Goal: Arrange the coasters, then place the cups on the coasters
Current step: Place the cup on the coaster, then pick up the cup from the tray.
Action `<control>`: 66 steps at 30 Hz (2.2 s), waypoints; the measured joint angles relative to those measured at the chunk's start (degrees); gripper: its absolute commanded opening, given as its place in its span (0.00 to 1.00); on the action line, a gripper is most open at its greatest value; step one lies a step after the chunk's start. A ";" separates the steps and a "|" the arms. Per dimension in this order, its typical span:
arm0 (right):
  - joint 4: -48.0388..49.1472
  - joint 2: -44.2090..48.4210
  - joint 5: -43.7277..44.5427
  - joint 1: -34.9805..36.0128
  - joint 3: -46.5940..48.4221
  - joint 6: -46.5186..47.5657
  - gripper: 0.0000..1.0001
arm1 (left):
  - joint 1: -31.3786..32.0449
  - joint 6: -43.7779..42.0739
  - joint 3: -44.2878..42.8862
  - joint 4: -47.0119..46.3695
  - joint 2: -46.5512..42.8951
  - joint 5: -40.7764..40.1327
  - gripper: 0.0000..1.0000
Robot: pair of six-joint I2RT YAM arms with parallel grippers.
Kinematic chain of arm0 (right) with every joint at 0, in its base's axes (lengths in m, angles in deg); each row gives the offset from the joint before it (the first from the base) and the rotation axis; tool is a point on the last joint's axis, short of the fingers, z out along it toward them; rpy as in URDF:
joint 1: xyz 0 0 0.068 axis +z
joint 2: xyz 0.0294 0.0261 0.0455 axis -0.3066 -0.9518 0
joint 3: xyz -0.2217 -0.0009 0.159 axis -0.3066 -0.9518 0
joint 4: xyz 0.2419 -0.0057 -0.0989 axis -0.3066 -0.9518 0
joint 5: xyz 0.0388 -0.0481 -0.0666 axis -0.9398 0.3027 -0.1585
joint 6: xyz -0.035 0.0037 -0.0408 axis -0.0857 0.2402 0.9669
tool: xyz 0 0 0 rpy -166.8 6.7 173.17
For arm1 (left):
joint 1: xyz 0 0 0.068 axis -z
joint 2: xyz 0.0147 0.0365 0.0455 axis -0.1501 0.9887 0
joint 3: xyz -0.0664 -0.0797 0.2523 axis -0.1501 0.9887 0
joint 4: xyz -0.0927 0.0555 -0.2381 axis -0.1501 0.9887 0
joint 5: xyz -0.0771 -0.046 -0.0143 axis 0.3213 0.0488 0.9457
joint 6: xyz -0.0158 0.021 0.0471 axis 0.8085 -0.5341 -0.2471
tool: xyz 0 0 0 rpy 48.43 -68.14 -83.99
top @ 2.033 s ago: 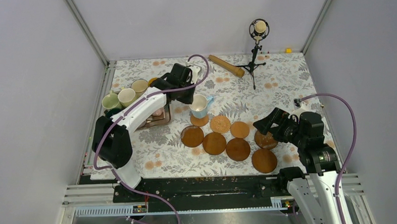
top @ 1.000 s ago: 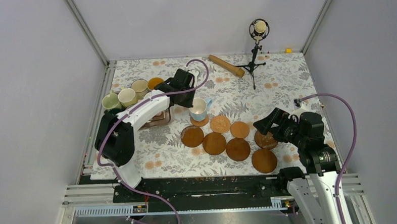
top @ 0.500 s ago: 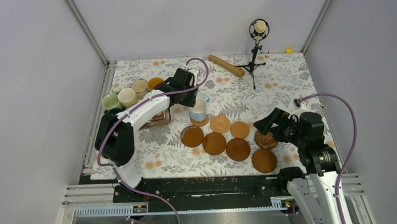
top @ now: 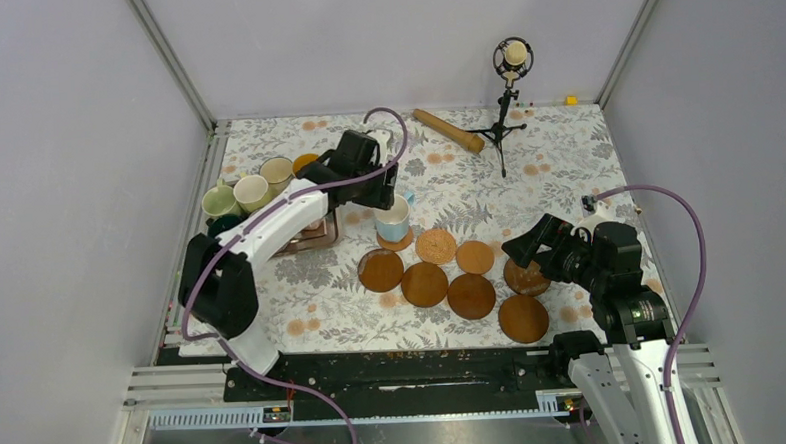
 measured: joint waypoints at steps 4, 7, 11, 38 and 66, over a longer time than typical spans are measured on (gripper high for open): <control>-0.09 0.07 0.00 0.00 0.00 0.00 0.99 | -0.02 1.07 -0.11 0.15 -4.50 -1.14 0.65; -0.22 0.13 0.00 0.00 0.00 -0.02 0.99 | 0.00 2.89 -0.13 0.15 -9.64 -5.33 0.65; -0.28 0.59 0.00 0.00 0.00 -0.02 1.00 | -1.22 8.46 -0.83 1.03 -15.69 -15.17 0.62; -1.05 1.20 0.07 0.00 0.02 0.00 1.00 | -16.90 59.21 12.63 13.46 -20.39 -30.53 0.62; -2.86 0.42 2.16 0.00 0.94 1.73 0.99 | -19.52 60.11 13.66 8.46 -8.46 -25.20 0.24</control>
